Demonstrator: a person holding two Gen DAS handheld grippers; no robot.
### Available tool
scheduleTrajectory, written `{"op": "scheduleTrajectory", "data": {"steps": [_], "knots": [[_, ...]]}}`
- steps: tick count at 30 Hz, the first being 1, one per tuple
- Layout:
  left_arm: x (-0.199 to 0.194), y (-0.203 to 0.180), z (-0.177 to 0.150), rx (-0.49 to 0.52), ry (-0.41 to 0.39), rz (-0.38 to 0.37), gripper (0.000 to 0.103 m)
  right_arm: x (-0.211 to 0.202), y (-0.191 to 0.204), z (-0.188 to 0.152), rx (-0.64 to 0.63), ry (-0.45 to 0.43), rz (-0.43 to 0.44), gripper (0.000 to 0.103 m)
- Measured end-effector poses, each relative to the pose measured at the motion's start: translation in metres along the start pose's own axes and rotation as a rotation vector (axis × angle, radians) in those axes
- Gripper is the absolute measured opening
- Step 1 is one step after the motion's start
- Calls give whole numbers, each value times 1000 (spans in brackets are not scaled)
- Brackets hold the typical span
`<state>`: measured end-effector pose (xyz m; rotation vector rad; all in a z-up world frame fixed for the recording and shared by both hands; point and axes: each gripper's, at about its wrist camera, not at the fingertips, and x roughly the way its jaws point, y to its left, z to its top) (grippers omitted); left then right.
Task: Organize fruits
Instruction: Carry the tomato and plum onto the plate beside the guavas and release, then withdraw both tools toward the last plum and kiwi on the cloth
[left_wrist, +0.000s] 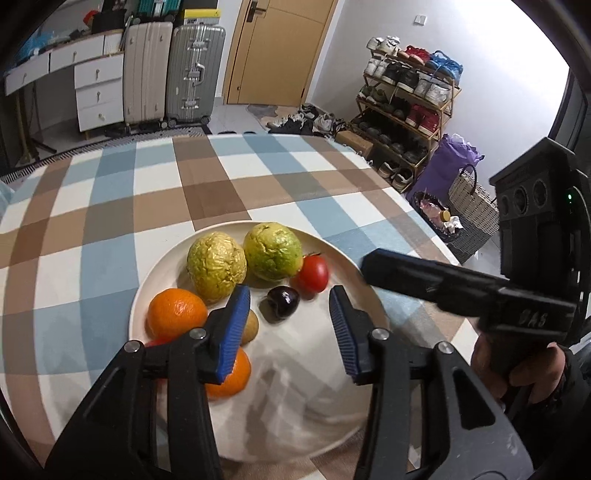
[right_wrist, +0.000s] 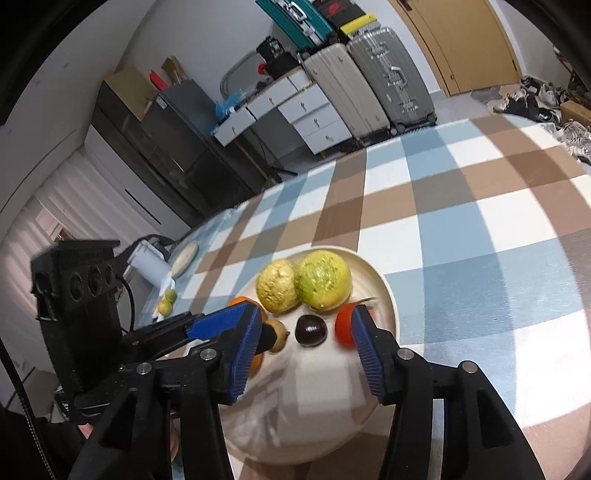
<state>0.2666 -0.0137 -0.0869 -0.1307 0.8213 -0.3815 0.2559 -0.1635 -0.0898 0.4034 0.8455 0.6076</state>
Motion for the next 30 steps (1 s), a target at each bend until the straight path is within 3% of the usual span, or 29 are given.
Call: {"op": "scheduleTrajectory", "data": {"steps": [3,8,13,20,23,30], "knots": [[-17,-6,-3,0,-19,9,54,-23,4,-4,4,-51,3,68],[-49,-18,-11,11,-61,31,62,-59,14,-17,-2,-110,-20,82],[-84,-31,-21,16,-113,56,79,-90,28,-31,-5,-158,-32,96],[-125,-50,-37,36,-154,122,88,-122,51,-52,-27,-200,-31,99],[-143,-56,-46,30,-176,142,102,-134,61,-61,-41,-215,-31,101],[-181,-68,-72,34,-220,148,102,-156,84,-84,-86,-239,-37,103]]}}
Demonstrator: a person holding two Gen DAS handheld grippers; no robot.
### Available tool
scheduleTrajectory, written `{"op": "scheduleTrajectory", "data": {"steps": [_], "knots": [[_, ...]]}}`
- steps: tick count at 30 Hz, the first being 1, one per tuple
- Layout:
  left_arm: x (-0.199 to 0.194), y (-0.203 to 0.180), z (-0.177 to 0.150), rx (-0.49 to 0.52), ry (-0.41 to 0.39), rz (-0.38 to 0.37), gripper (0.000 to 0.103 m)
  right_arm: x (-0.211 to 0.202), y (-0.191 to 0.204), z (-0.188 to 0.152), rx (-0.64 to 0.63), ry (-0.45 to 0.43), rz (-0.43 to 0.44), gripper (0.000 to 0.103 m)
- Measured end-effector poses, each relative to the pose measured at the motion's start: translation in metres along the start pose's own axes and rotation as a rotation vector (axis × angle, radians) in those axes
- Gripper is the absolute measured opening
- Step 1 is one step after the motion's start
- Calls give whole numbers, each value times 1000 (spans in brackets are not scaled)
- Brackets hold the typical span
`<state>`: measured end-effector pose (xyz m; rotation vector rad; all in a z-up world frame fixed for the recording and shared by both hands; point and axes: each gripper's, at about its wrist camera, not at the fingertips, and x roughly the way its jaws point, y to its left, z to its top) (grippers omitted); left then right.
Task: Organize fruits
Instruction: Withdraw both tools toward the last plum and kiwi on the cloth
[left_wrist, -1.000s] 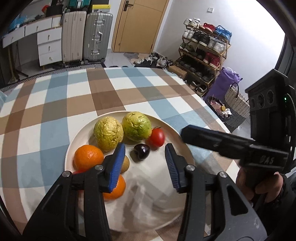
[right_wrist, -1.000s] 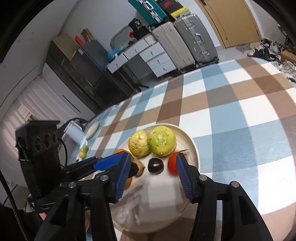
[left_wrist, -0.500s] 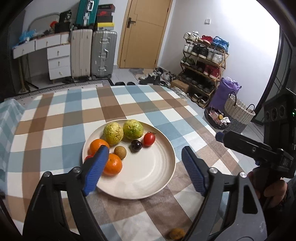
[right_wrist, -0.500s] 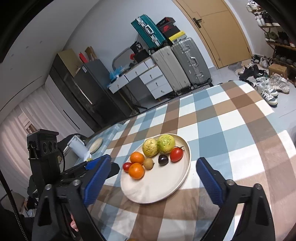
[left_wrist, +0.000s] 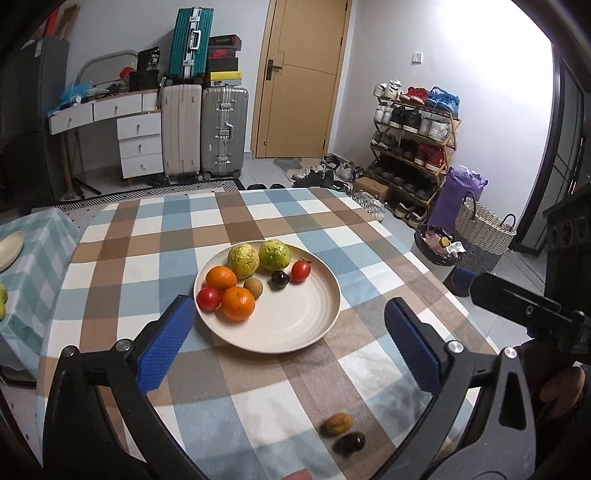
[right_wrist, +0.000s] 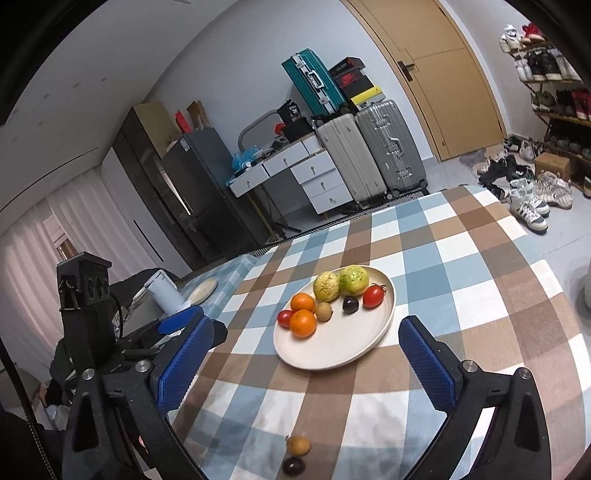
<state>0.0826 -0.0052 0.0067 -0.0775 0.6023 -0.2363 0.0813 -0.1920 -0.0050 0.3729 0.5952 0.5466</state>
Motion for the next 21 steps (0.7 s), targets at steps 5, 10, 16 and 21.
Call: {"op": "scheduleTrajectory", "data": {"steps": [5,10,16,21], "knots": [[-20,-2,-17,-13,-2,9,102,-13,17,-15,-58,-6,-17,103],[-24,-1,-45,-54,41,-3,102,-22,30,-33,-118,-24,-60,103],[-8,-8,-82,-82,124,-35,102,-26,31,-51,-128,-26,-95,103],[11,-16,-105,-62,191,-43,102,-23,26,-60,-117,-12,-122,103]]}}
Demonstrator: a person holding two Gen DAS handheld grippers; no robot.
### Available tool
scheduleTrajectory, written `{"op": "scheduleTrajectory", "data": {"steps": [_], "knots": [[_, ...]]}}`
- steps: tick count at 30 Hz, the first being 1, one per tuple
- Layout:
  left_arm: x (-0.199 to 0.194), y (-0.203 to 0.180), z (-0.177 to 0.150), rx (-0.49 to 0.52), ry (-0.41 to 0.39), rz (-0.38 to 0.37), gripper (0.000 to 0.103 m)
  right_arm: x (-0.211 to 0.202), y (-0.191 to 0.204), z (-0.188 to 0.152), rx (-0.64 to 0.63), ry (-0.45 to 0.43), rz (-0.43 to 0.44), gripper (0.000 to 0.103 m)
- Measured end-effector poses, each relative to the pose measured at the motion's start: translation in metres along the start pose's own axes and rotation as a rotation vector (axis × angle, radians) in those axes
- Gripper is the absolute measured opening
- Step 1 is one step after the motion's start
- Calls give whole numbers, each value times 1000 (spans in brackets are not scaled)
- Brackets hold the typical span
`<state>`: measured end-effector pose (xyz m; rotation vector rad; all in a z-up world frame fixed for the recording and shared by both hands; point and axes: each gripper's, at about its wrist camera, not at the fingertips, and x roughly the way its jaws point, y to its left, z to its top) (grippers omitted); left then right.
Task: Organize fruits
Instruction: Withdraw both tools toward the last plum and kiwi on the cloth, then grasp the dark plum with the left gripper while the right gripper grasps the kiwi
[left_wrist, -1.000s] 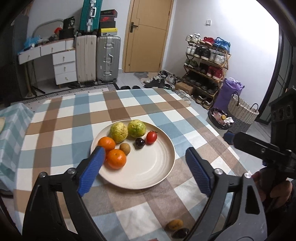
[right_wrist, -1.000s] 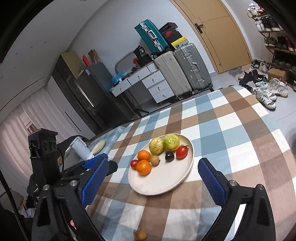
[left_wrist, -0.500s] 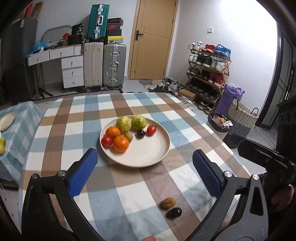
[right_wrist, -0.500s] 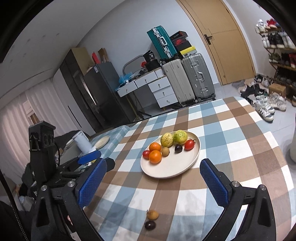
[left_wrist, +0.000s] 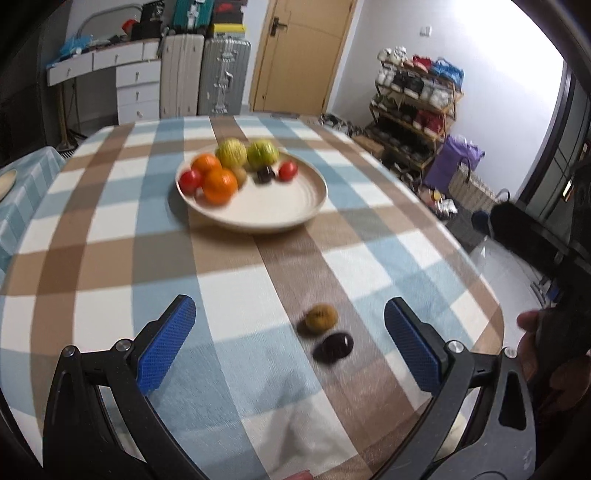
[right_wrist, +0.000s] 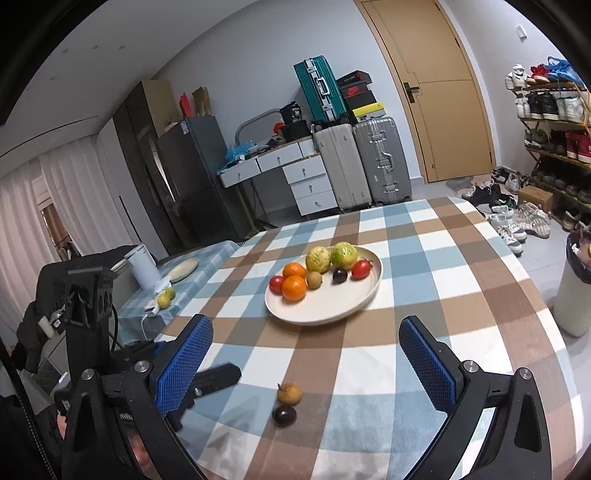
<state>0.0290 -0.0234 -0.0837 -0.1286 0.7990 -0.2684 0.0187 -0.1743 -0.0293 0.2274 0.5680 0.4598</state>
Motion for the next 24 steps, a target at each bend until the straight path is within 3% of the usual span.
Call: {"op": "scheduleTrajectory", "data": {"steps": [11,14,20,24], "knots": [[41,-13,-17,22,103,-40,102,10,-9,-13,17,40,6,103],[45,-12,-17,17,107,-48,96,12,-13,-17,29,50,6,103],[55,-14,-17,11,147,-83,68,15,-22,-20,53,62,9,103],[57,-16,-17,16,159,-113,37,15,-27,-21,65,62,9,103]]}}
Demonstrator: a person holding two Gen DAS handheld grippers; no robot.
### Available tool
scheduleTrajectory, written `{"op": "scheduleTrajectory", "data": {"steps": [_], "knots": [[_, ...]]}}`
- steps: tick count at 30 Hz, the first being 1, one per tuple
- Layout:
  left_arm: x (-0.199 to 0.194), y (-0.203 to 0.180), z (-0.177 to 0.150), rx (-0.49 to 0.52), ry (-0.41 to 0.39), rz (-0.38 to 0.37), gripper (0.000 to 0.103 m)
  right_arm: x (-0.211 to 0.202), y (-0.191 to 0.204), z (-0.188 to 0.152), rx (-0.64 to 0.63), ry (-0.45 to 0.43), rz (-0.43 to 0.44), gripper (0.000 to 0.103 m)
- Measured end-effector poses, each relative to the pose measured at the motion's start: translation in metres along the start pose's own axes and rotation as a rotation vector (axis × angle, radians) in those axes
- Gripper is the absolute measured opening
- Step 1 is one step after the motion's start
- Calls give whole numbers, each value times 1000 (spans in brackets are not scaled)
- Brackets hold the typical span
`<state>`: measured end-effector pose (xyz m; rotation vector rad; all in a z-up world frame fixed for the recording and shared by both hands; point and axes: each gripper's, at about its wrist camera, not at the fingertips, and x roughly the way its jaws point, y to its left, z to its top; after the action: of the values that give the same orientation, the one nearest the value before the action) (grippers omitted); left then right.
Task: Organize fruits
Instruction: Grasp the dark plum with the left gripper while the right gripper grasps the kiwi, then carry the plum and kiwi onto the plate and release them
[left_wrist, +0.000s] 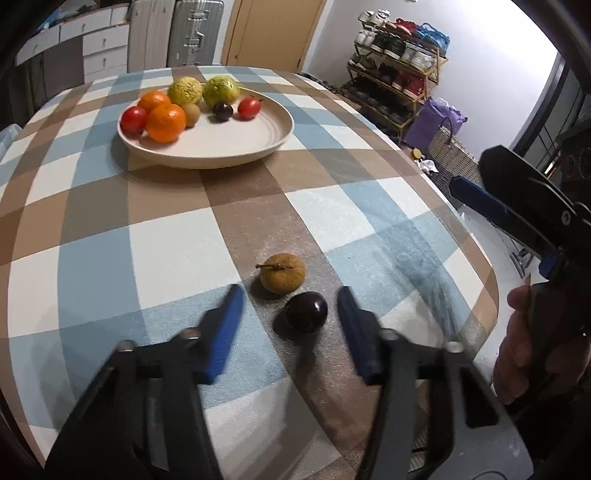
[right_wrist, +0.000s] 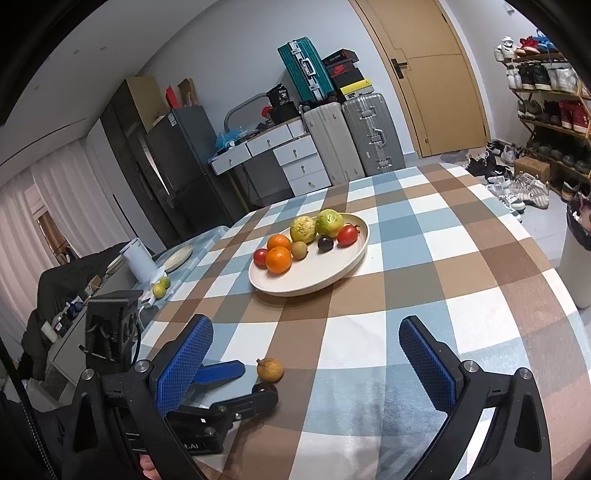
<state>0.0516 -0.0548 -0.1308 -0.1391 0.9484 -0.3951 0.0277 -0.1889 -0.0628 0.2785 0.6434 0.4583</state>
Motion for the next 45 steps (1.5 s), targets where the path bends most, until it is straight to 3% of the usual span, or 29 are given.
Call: {"op": "scheduleTrajectory", "data": {"steps": [3,13,21,33,35,37,41,43,45], "knots": [[-1,-3,-1,12,9,-46,21,-1,-2,-1,7,2,-1,103],[-18,3,1,3,-33,-82,21,1,0,-3,0,14,2,103],[-41,29,4,-40,-88,-64,21,22,2,-16,18,114,20,103],[-71,78,5,-129,-161,-29,21,59,25,-38,-60,233,25,101],[-73,82,4,-140,-170,-40,21,66,27,-39,-55,250,34,96],[-75,84,4,-137,-174,-45,21,73,28,-41,-56,272,27,83],[-74,84,5,-135,-176,-50,21,77,29,-43,-61,282,8,74],[-73,83,5,-132,-176,-52,21,79,30,-43,-73,290,6,58],[-72,83,6,-129,-177,-52,21,80,33,-44,-102,297,-21,50]]}}
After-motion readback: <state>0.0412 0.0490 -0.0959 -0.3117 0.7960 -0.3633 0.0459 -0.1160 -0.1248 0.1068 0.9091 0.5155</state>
